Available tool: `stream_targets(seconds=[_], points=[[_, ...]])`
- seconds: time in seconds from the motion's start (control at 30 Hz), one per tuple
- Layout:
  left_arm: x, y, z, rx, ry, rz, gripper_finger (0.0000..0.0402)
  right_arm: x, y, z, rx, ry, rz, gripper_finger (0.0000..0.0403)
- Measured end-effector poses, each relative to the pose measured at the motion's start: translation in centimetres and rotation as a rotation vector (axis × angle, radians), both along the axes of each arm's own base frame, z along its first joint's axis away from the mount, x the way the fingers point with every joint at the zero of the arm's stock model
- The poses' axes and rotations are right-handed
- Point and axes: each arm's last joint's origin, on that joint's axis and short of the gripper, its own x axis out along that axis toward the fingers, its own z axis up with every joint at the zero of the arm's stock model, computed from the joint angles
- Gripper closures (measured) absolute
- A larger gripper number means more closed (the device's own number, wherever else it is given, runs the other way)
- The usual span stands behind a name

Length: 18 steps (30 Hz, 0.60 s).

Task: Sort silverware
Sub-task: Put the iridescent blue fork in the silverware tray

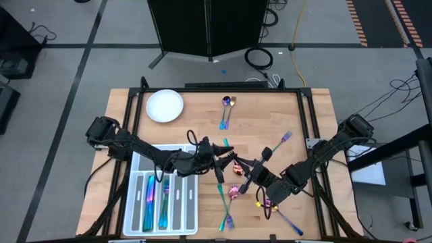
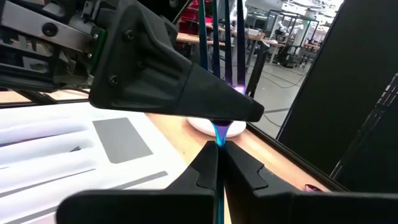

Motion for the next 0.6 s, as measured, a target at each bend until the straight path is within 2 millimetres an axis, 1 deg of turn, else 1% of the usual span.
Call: stream_targets(seconds=[0.1, 0.23, 0.27, 0.47, 0.6], points=[[0.0, 0.0, 0.0, 0.005, 0.005, -0.008, 0.0297, 0.1, -0.2, 0.0, -0.01, 0.009, -0.003, 0.0402], [0.0, -0.1, 0.0, 0.039, 0.014, -0.024, 0.0381, 0.3, -0.5, -0.1, -0.021, 0.021, -0.003, 0.0389], [0.0, -0.1, 0.0, 0.049, 0.016, -0.028, 0.0389, 0.4, -0.5, -0.1, -0.022, 0.027, 0.006, 0.0383], [0.0, 0.0, -0.2, 0.066, 0.041, -0.027, 0.0395, 0.3, -0.3, -0.1, -0.067, 0.066, 0.046, 0.0341], [-0.3, 0.3, -0.2, 0.088, 0.109, -0.013, 0.0397, -0.7, 0.5, 0.9, -0.074, 0.06, 0.101, 0.0307]])
